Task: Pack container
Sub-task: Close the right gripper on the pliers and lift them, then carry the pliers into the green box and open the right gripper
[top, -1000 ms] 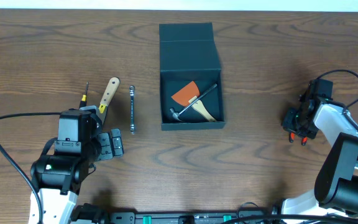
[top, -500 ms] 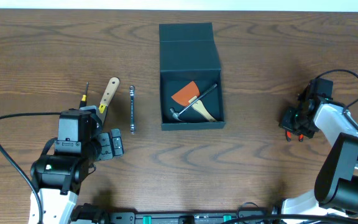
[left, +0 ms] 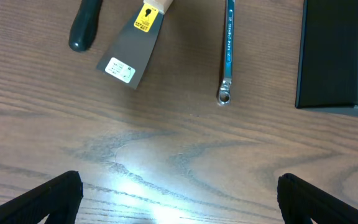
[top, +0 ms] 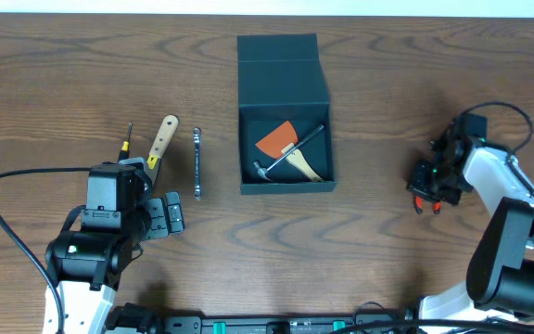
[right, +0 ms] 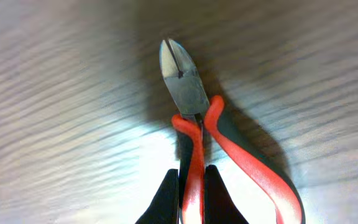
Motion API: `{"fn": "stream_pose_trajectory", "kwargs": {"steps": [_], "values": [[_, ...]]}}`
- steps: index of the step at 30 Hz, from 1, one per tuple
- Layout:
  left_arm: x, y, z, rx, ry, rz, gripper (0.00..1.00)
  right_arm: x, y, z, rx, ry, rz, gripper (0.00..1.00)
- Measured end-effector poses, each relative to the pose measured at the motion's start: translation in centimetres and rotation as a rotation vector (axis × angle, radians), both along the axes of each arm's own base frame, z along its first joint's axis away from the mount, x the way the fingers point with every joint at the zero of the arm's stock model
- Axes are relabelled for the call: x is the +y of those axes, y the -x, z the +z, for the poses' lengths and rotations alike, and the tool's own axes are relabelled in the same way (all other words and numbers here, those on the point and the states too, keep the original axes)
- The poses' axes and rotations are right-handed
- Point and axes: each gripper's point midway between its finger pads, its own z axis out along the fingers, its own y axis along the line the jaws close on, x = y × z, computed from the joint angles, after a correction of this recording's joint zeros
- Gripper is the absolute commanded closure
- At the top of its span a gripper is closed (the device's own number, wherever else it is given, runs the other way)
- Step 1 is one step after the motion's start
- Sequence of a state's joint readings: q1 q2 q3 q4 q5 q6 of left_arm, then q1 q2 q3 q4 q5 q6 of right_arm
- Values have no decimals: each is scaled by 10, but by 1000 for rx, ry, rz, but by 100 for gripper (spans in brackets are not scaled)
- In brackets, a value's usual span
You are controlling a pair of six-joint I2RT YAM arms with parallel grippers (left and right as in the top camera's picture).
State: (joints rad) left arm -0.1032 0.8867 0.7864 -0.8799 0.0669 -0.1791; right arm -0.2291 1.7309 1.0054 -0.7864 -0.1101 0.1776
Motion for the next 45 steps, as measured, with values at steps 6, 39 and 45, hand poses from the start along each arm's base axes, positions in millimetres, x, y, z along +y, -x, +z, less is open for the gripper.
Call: {"fn": "stream_pose_trajectory", "kwargs": {"steps": [6,39,45], "values": [[0,0,0,0,0,-1,1,36,-47,81,-163,57,195,99],[0,0,0,0,0,0,1,294,-38,106,-421,106,1636,99],[0,0,0,0,0,0,2,289,-47,75,-363,44,1614,99]]}}
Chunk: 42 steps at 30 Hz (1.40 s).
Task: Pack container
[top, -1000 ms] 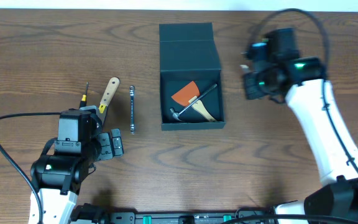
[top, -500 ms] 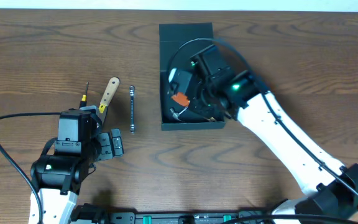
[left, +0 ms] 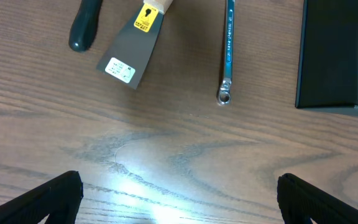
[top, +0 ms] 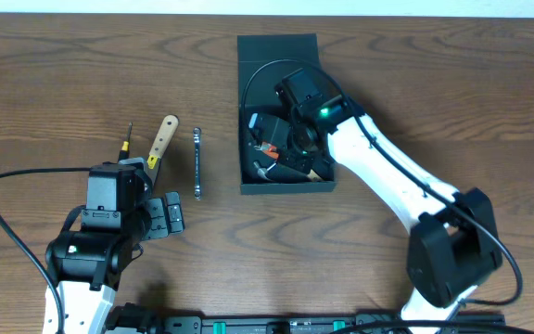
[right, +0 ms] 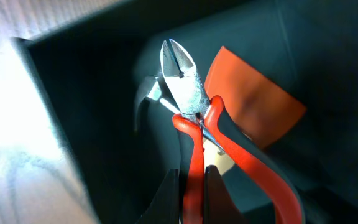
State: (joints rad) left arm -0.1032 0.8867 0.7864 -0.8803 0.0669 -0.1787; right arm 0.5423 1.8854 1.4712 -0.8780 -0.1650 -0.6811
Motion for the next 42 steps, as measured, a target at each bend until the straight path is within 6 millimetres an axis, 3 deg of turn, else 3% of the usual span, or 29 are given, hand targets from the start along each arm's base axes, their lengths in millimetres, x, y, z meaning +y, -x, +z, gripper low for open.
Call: {"fn": "stream_pose_trajectory", "kwargs": {"steps": [6,9,11,17,18,19,20,21,26,29,31,34,36,38,40,42], "values": [[0,0,0,0,0,0,2,-9,-4,-29,72,18,-24,95],[0,0,0,0,0,0,1,-12,-4,-39,94,29,-29,84],[0,0,0,0,0,0,2,-12,-3,-40,99,29,-26,78],[0,0,0,0,0,0,1,-12,0,-38,116,26,-42,75],[0,0,0,-1,0,0,2,-12,2,-35,120,18,-46,63],[0,-1,0,-3,0,0,1,-11,3,-29,117,7,-54,50],[0,-1,1,-5,1,0,1,-10,2,-23,110,-4,-61,22],[0,-2,1,-10,1,0,2,-9,1,-13,93,-22,-70,1],[-1,-5,3,-26,5,-1,1,-8,-28,74,-84,-172,-181,1],[-1,-2,2,-9,5,-2,1,-37,-50,138,-217,-269,-346,1],[0,5,4,33,1,-2,1,-71,-59,168,-269,-317,-488,1],[-1,3,28,54,0,-2,1,-117,-64,188,-285,-358,-672,1],[-2,-9,53,34,7,4,1,-146,-65,189,-268,-370,-777,1],[-4,-22,71,30,18,22,1,-161,-63,185,-236,-371,-837,1],[-5,-32,74,59,28,48,1,-171,-59,178,-195,-366,-881,1],[-6,-40,63,127,34,71,1,-177,-55,174,-163,-360,-906,1]]}}
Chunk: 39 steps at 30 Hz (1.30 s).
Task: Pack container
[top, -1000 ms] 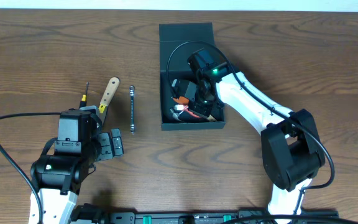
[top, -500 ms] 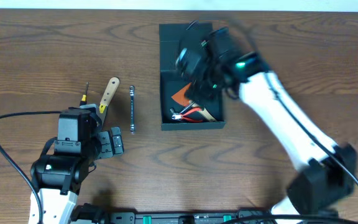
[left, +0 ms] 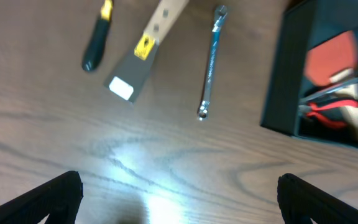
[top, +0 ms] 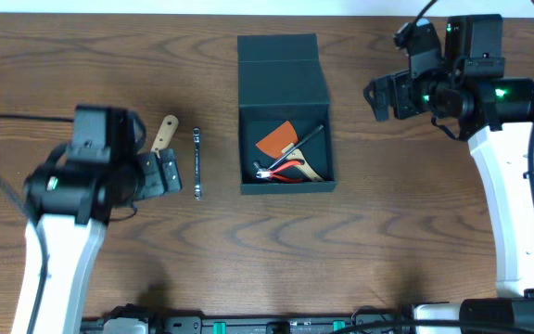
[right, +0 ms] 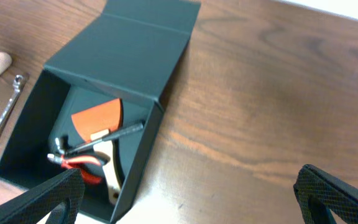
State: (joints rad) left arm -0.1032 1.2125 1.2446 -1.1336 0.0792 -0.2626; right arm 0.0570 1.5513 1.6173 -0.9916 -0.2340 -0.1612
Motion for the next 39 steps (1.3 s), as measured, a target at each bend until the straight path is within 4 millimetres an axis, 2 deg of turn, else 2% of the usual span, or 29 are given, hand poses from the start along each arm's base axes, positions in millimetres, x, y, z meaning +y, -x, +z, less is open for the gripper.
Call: {"fn": "stream_pose_trajectory", "kwargs": {"steps": [5,9,15,22,29,35,39], "values": [[-7,-11,-61,253,6,9,1,-3,2,-11,51,-15,-13,1],[-20,-24,-97,342,-7,-59,2,-2,-1,-22,84,-20,-16,1],[-45,-44,-121,321,-14,-168,1,-2,1,-45,168,-20,-19,1],[-50,-58,-145,323,-23,-203,1,-2,-1,-70,249,-17,-23,1],[-52,-71,-172,330,-30,-229,1,-2,-2,-75,260,-16,-23,1],[-53,-72,-198,373,-36,-240,1,-2,-2,-75,261,-16,-23,1],[-51,-71,-203,386,-46,-242,1,-2,-2,-75,262,-16,-23,1]]}}
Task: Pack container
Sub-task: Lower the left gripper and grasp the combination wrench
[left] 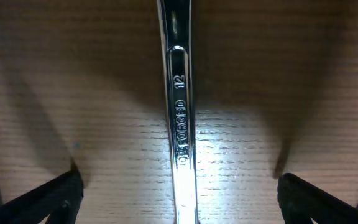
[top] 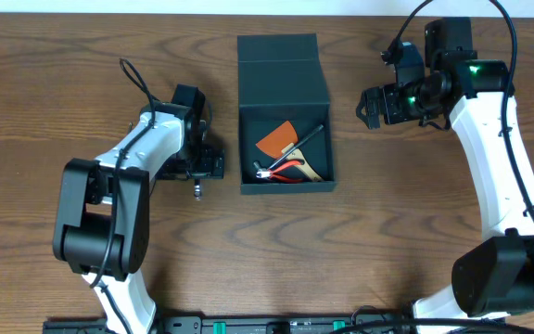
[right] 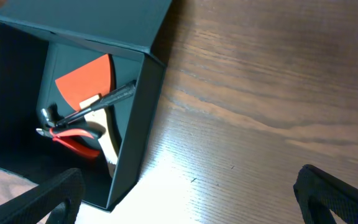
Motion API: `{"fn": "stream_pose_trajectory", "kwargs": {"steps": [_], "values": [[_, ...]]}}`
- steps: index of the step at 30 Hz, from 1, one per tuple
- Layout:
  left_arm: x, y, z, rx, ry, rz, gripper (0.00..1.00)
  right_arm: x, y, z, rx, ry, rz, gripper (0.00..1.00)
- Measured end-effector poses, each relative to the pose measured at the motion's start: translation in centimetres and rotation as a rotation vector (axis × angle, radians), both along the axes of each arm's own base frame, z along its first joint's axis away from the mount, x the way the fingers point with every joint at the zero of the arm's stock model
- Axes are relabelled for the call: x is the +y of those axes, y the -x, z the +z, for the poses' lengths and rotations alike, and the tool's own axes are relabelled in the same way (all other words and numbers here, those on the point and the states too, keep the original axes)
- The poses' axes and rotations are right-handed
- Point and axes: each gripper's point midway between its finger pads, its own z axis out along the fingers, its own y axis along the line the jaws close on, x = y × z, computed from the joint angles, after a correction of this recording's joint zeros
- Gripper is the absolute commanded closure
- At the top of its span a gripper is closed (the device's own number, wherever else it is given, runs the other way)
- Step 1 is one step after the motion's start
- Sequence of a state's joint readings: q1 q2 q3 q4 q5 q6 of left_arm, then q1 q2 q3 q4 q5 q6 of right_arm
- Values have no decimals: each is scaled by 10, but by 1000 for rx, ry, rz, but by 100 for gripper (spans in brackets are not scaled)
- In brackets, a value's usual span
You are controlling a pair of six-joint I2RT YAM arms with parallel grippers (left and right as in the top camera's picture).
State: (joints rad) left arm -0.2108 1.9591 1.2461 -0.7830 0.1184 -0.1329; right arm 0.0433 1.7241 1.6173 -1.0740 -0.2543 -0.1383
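The dark open box [top: 286, 182] stands mid-table with its lid folded back. Inside lie an orange scraper [top: 277, 139], a small hammer [top: 297, 147] and red-handled pliers [top: 286, 168]; the right wrist view also shows the pliers [right: 73, 137]. A silver wrench [left: 179, 118], marked 12, lies on the wood left of the box. My left gripper [left: 179, 190] is open low over it, one finger on each side of the shaft. In the overhead view that left gripper [top: 200, 167] covers most of the wrench. My right gripper [top: 376, 104] hangs open and holds nothing, right of the box.
The left arm [top: 151, 139] stretches across the table's left part and hides what lies under it. The box's near wall [right: 132, 158] stands up from the wooden table [top: 387, 241] between the two grippers.
My left gripper was high over the table left of the wrench; now it is down at the wrench, open, with the shaft between its fingers. The right gripper has shifted slightly nearer the box.
My right gripper was shut on the red pliers on the table at the right, then held them inside the box. Later it was open and away, with the pliers lying in the box. The left gripper stayed open at the front left, rose near the tools, and now straddles the wrench.
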Motion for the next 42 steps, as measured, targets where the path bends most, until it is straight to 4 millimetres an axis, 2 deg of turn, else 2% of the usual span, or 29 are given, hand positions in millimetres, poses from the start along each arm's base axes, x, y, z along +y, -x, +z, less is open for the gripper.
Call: {"fn": "stream_pose_trajectory", "kwargs": {"steps": [3,6,13,15,18,20,26,35,42], "values": [[0,0,0,0,0,0,1,0,0,0,1,0,0,1],[0,0,0,-2,-2,1,12,0,1,0,3,0,0,1],[3,1,-1,1,-15,-2,21,-2,3,-2,15,12,-4,1],[3,1,-1,4,-16,2,29,-3,3,-2,16,15,-5,1],[4,2,-1,7,-20,0,31,-3,4,-2,17,19,-7,1],[4,3,-1,10,-21,3,40,-3,4,-2,17,19,-7,1],[6,6,-2,20,-32,3,53,-3,4,-3,20,19,-7,1],[11,10,-2,33,-56,6,94,-8,4,-3,21,22,-18,1],[11,11,-2,37,-60,3,94,-11,3,-3,21,22,-26,1]]}}
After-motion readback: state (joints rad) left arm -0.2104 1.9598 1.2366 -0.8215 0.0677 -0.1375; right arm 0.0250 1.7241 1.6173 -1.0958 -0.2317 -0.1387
